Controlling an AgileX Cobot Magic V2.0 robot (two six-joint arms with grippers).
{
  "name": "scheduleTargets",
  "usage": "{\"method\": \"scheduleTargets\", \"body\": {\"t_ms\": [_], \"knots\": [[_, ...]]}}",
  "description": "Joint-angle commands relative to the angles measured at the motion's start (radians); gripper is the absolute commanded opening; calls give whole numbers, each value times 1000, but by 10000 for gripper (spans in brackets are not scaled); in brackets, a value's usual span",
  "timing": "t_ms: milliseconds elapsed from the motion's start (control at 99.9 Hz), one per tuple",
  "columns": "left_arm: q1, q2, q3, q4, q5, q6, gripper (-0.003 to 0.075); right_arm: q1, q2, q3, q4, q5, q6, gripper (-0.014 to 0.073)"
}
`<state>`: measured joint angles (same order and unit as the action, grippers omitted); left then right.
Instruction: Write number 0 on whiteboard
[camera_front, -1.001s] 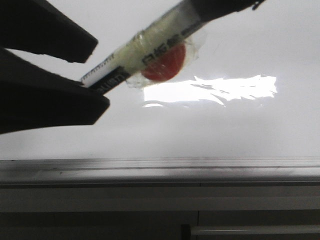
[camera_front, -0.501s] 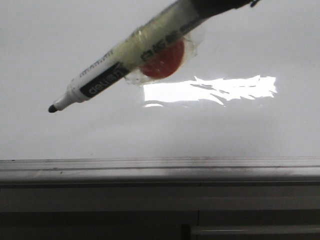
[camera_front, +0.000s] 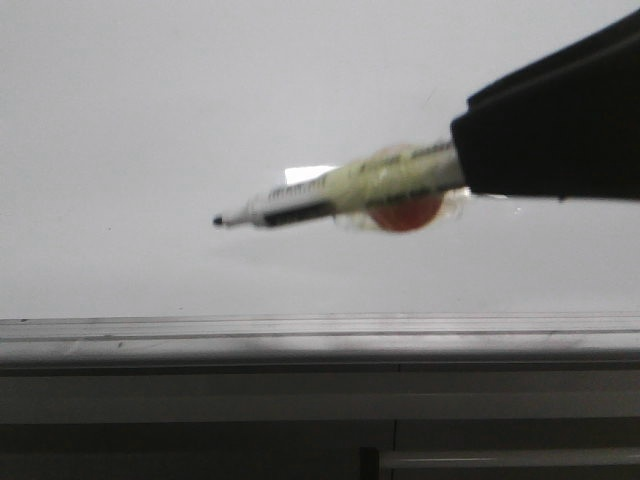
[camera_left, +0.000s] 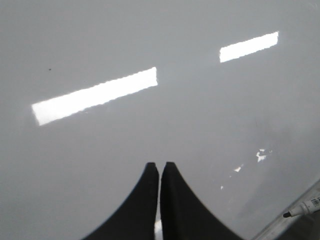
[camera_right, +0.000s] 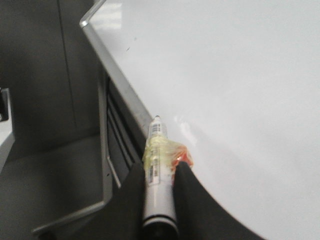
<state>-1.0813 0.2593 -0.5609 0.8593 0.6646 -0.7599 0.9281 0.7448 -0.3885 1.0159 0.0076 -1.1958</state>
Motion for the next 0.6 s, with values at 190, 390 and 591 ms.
{"method": "scheduleTargets", "body": {"t_ms": [190,390,591], "knots": [[-2,12,-32,129,-45,-120,-20,61,-10,-72,5,-176,0,-68],[-2,12,-30,129,-45,-122,-20,61,84,-116,28,-228,0,-68],[-2,12,-30,131,-45,-122,-20,61,210,-199,39,-226,0,-68]]}}
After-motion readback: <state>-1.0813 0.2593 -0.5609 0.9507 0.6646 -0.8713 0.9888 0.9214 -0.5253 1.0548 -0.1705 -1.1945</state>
